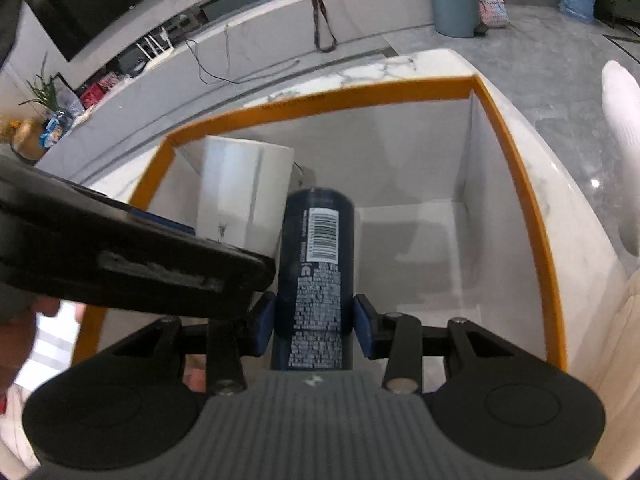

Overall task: Organize rigid objects
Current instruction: 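Carry the white box and blue can over the shoebox and lower them in, then open both tools to release the objects and withdraw from the box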

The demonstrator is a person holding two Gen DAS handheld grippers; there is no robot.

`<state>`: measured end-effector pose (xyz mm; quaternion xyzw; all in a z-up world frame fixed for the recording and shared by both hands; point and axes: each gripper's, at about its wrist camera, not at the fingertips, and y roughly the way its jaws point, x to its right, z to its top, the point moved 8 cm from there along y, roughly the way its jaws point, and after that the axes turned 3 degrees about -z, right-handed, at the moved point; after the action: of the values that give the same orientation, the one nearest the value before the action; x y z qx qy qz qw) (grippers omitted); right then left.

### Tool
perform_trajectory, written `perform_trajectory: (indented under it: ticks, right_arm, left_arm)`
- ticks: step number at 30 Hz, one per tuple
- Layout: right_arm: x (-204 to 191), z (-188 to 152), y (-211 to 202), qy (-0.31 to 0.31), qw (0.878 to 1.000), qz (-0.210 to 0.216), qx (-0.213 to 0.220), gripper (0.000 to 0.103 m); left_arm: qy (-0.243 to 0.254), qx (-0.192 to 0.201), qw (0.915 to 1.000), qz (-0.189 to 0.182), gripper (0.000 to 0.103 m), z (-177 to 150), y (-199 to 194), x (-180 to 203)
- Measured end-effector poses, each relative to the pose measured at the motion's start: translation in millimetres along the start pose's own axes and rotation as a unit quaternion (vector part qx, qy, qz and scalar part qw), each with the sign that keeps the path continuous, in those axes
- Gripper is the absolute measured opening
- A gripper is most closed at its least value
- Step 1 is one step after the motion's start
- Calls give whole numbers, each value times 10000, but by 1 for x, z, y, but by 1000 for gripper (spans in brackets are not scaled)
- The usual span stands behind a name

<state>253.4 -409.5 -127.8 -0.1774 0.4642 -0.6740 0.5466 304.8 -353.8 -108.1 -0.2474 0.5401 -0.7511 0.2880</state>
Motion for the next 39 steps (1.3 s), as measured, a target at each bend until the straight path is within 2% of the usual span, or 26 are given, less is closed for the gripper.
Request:
perform_trajectory:
  ticks: [7,11,18,21,31,34,39]
  right_arm:
    - [-7,1,9,25,9997,196,-133,42]
    - [-9,2,17,43,9996,124,-262,42]
    - [-12,3,29,75,9987,112,-483,42]
    - [-13,2,31,197,9978,256,-574,44]
    - [-19,-1,28,40,9988,176,-446,40]
    - [-21,5,21,8,9995,141,-288,40]
    - [-42,8,-12,-525,9985,129,121,40]
  left_arm:
    - [-41,333,9992,-196,77,-1,-23,-5]
    - [-120,551,9982,-202,77,1,-41,-14]
    - [-165,717,9970,-225,76,-3,-53,-22]
    - [-132,756,9968,-211,76,-4,-55,-22]
    - [-192,894,9954,-273,76,-13,-60,-30]
    - [-223,973,9945,-310,76,-17,-68,-32]
    - [-220,1185,9923,-276,76,-29,-92,-43]
